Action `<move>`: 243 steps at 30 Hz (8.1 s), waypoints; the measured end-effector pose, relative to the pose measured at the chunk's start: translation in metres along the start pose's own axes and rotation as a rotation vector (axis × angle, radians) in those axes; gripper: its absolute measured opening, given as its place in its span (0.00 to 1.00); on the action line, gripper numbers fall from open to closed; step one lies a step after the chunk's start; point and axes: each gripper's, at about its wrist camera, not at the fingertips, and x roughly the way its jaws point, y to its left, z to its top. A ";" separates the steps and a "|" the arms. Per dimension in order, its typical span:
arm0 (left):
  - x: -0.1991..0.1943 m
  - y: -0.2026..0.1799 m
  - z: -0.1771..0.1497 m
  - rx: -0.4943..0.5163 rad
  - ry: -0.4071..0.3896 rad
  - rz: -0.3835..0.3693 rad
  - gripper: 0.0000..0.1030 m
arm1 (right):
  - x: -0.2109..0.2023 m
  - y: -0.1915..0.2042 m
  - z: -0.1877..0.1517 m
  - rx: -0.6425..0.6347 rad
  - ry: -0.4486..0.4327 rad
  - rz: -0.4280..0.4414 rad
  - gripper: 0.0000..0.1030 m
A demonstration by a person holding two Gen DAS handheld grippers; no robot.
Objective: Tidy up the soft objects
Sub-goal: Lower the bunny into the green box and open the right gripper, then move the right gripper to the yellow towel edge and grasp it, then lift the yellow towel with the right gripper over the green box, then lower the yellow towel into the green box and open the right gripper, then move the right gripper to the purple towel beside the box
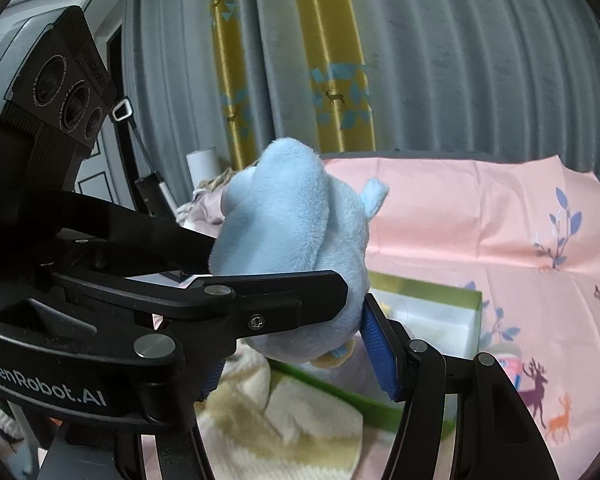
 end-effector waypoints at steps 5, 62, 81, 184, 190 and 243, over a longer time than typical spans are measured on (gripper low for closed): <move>0.023 0.015 0.007 -0.020 0.034 0.009 0.53 | 0.026 -0.008 0.004 0.016 0.018 0.003 0.61; -0.027 0.086 -0.089 -0.238 0.143 0.294 0.99 | -0.017 -0.055 -0.089 0.194 0.277 -0.185 0.68; -0.011 0.071 -0.172 -0.310 0.186 0.162 0.88 | 0.015 -0.028 -0.141 0.217 0.379 -0.114 0.68; 0.125 0.099 -0.020 -0.263 0.236 0.149 0.67 | 0.100 -0.114 -0.032 0.376 0.263 -0.116 0.30; 0.114 0.104 -0.028 -0.301 0.259 0.161 0.78 | 0.077 -0.118 -0.033 0.415 0.245 -0.161 0.55; -0.029 0.056 -0.103 -0.319 0.132 0.260 0.99 | -0.025 0.006 -0.039 0.130 0.188 -0.331 0.81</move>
